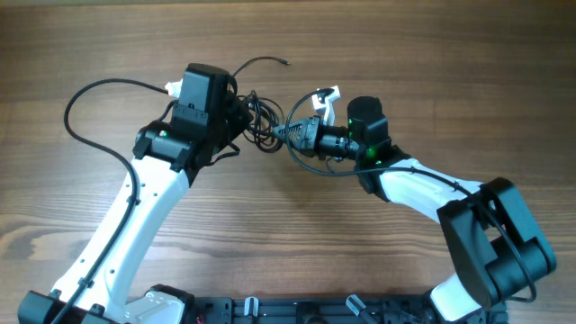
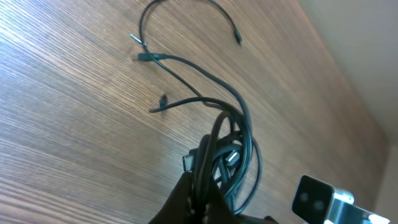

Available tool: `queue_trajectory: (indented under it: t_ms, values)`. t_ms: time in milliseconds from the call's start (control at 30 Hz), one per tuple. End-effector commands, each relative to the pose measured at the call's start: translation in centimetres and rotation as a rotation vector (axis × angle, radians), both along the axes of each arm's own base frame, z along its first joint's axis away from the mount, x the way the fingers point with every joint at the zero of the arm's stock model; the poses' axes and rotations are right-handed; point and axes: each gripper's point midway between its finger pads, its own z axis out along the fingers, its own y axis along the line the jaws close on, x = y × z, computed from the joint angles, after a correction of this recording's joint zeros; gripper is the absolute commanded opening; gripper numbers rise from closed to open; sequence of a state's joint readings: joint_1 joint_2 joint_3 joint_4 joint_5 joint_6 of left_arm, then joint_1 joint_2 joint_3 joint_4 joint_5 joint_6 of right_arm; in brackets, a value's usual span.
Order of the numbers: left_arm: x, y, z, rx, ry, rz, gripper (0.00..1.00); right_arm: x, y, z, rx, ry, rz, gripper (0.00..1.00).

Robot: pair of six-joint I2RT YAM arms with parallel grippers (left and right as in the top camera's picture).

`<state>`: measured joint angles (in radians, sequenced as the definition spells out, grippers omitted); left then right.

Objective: Untangle cables

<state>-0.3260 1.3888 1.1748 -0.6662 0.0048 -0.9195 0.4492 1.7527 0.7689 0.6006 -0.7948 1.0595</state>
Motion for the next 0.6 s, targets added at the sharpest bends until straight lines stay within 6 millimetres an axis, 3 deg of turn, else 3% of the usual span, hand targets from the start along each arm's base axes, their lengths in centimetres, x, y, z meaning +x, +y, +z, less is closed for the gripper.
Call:
queue_trajectory:
  t_ms: [0,333,433,500,533,567]
  values:
    - [2.1,4.3,5.9,-0.004,-0.205,0.146,0.04,1.5,-5.3,-4.6,-0.123,-0.04,-0.055,0.05]
    - [3.8,1.7,11.4,-0.152,-0.411,0.048,0.04,4.3,-12.7,-5.0,-0.163,-0.123,-0.142,0.06]
    - [3.9,1.1,12.0,-0.199,-0.426,0.048,0.04,3.6,-12.9,-3.4,-0.084,-0.118,-0.092,0.21]
    - [4.1,1.1,11.6,-0.238,-0.402,0.085,0.04,2.2,-11.1,-2.1,-0.031,-0.106,-0.02,0.55]
    - [4.2,1.0,11.3,-0.253,-0.387,0.098,0.04,1.6,-9.9,-1.0,-0.007,-0.109,0.009,0.66]
    - [4.4,0.7,11.1,-0.252,-0.383,0.092,0.04,1.3,-8.9,-0.1,0.013,-0.115,0.026,0.71]
